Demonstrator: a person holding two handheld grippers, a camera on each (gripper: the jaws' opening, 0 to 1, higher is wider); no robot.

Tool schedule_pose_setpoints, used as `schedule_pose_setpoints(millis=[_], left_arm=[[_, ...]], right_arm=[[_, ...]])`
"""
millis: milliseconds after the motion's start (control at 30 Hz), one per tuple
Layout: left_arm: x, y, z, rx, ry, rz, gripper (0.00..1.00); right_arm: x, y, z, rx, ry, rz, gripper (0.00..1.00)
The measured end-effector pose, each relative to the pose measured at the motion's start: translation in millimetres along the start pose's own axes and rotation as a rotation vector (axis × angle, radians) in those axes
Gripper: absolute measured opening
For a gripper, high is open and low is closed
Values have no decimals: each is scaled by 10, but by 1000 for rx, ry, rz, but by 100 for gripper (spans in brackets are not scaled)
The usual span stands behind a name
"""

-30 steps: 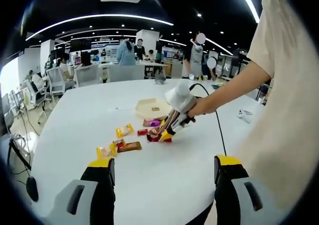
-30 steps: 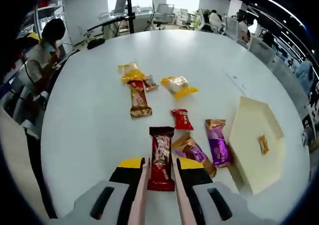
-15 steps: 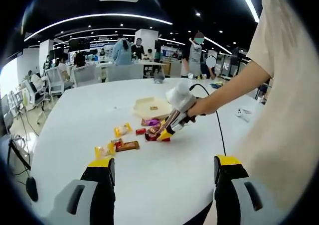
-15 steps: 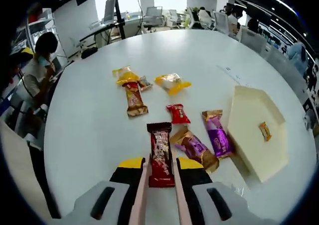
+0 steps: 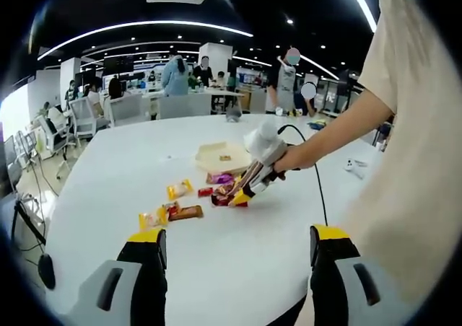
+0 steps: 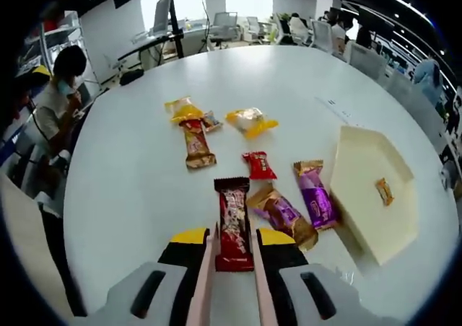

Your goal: Place the target food into the container with the food tongs after gripping and lifting it, then release it inside without dropping or visibly crushing the food.

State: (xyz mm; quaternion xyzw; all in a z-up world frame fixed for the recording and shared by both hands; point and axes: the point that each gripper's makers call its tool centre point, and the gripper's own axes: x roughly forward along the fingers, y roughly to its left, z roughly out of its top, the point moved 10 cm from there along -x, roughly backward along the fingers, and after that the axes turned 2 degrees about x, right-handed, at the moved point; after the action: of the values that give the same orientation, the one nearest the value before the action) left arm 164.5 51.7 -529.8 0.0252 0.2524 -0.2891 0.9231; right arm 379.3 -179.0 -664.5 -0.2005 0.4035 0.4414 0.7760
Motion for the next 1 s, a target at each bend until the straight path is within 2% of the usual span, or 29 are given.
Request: schedule_pose_setpoints(millis=[567, 1000], left_arm=[[62, -23, 38, -2, -2, 1, 81], [-7, 1, 2, -8, 3, 16, 81]], right_arm=[[-4, -26, -26, 9, -23, 3, 22], [-2, 2, 5, 19, -8, -15, 20]])
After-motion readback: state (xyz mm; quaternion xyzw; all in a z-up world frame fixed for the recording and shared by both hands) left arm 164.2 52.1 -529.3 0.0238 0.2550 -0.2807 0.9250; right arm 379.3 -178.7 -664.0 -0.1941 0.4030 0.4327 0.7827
